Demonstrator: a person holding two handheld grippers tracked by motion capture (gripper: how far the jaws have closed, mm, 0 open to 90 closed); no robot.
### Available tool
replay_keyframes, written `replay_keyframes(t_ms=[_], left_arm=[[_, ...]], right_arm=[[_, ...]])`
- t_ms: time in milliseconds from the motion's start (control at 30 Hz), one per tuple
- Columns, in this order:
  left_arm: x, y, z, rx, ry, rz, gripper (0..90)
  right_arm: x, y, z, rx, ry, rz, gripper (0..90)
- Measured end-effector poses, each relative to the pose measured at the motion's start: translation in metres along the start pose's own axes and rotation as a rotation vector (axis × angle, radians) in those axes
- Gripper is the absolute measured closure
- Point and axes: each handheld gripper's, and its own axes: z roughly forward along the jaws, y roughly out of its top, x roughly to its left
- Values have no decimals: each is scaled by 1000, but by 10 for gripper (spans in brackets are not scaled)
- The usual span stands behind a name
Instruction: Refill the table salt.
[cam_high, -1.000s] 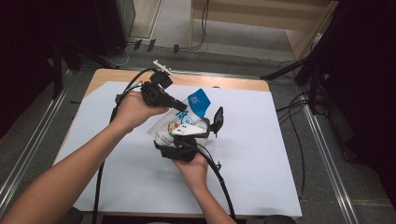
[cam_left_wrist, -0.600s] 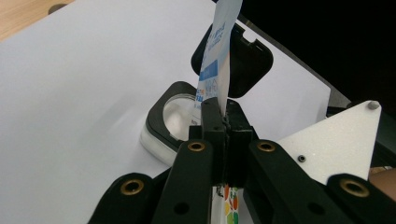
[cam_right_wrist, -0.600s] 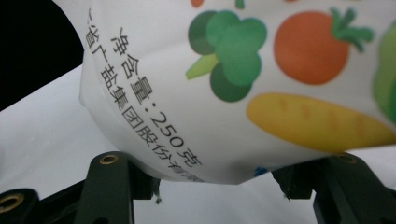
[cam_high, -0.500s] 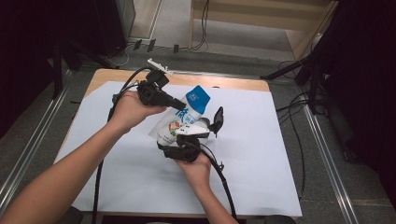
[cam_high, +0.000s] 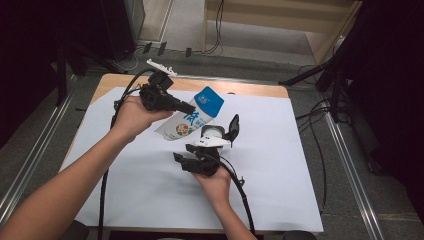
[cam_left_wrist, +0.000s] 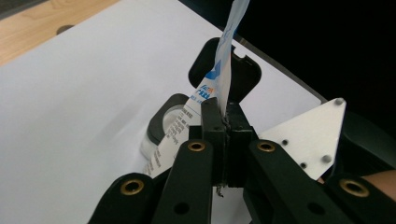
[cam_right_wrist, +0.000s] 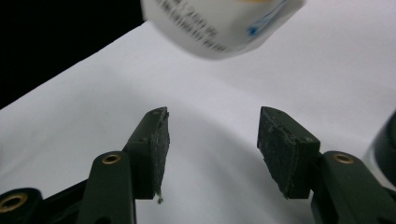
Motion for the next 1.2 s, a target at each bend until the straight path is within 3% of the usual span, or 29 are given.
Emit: replay_keyframes(t_ms=[200,600,867,1200], left_arm=[[5,-6,-5,-11,8,4,900],[8,-11,-12,-62,32,27,900],[16,-17,-12,-58,45,28,900],[36,-34,-22,-64,75,-7,900]], right_arm=[[-4,4,-19,1,-11,-34,462],[-28,2,-69,-1,-22,-4,532],[-34,0,-76,5,-45,-7,542],[-33,0,-77,7,-45,-17,544]])
